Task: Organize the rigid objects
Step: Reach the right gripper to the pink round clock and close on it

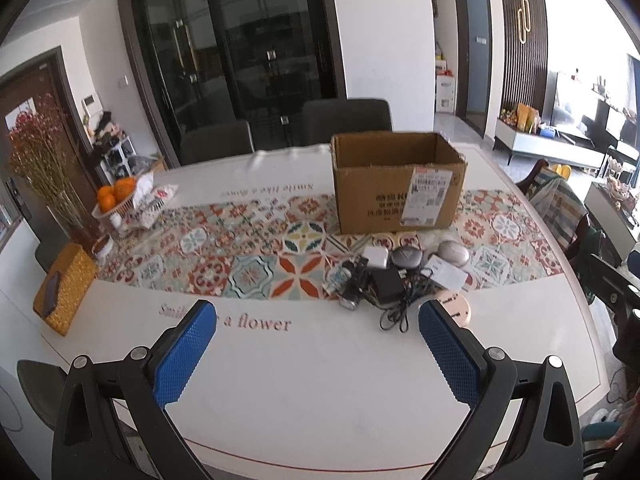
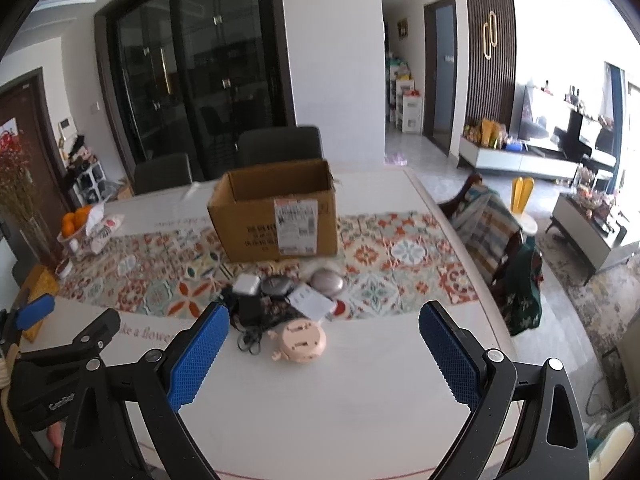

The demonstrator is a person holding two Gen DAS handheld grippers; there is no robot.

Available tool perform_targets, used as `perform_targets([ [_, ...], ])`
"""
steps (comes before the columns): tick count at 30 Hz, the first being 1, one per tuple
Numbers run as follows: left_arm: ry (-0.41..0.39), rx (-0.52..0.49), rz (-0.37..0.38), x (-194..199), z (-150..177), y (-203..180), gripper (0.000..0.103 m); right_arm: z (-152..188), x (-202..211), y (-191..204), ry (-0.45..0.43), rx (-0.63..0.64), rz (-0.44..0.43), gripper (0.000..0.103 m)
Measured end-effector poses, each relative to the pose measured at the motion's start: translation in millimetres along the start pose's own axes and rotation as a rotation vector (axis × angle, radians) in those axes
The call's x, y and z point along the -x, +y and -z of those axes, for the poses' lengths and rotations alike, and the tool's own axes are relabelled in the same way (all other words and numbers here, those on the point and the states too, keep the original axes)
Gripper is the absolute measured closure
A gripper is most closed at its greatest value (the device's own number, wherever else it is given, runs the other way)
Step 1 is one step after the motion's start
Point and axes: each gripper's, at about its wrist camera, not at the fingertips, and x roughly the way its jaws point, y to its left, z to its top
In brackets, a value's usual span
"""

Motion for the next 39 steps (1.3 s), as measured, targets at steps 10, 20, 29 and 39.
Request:
perform_targets([
  [10, 0.12, 0.012, -0.008, -39, 7, -14, 0.0, 4, -64, -13, 0.216, 0.007, -0.084, 0.007],
  [20, 0.145, -0.047, 0.042, -93, 0, -3, 0.0, 8, -131, 12, 0.407, -0.003, -0.051, 0.007],
  [29, 0.252, -0.047, 0.058, -140, 4, -4, 0.0, 19, -186, 27, 0.564, 0.017, -0.05, 0.007],
  [39, 0.363, 0.003, 0.034, -180, 21, -14, 0.0, 39, -243, 31, 0.709, 0.061, -0.105, 0.012],
])
